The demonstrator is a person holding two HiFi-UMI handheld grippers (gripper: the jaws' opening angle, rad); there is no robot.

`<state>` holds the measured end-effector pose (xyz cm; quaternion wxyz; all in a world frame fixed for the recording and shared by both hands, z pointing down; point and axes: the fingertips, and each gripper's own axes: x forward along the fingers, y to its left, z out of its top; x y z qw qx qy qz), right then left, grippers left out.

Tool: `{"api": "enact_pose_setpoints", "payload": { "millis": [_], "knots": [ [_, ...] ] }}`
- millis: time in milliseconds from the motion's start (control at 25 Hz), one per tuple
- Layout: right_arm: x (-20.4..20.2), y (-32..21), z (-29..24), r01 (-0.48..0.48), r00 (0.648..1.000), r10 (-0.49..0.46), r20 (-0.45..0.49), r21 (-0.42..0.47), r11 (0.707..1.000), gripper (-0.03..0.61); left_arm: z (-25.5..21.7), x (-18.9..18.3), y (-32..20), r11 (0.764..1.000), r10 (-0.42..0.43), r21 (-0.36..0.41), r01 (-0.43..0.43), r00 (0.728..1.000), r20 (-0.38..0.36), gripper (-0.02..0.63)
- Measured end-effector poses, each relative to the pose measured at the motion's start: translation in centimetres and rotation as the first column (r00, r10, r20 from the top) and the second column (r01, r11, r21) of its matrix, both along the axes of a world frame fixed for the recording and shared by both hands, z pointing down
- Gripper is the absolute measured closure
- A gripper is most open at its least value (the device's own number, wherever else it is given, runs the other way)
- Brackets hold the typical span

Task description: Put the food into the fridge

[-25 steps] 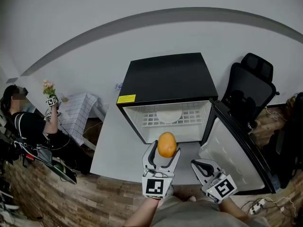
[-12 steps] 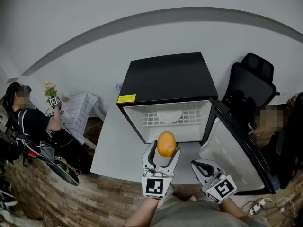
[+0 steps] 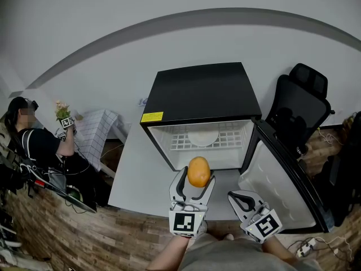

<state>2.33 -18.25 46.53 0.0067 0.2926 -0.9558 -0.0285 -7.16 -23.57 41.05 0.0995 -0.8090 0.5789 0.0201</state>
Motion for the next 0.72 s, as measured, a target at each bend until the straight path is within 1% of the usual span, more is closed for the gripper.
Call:
{"api": "enact_pose_setpoints", "payload": {
  "millis": [80,200,480,600,720],
  "knots": [
    [-0.13,0.05,-0.09,0.011,1.0,-0.011,0.0,0.001,1.0,0.566,0.02,-0.01,-0.03,1.0,-0.002,0.001,0.002,1.0,-0.002,0.249],
    [0.05,-0.12,-0.07,0.002,1.0,-0.002,0.009,0.0,1.0,0.566,0.43,0.04,-0.05,1.0,-0.002,-0.009,0.003,1.0,0.008,0.249],
    [0.23,-0.27,-0.06,0.001,1.0,-0.001,0.009,-0.002,1.0,0.566,0.35,0.13,-0.21,1.0,-0.007,-0.006,0.007,1.0,0.005,0.249],
    [0.11,-0.2,0.01,0.018,1.0,-0.018,0.003,-0.002,1.0,0.566,0.45,0.16,-0.37,1.0,-0.006,-0.002,0.006,1.0,0.017,0.249],
    [0.23,-0.41,0.02,0.012,1.0,-0.012,0.003,-0.006,1.0,0.566,0.41,0.2,-0.51,1.0,-0.007,-0.001,0.007,1.0,0.018,0.249]
  ]
}}
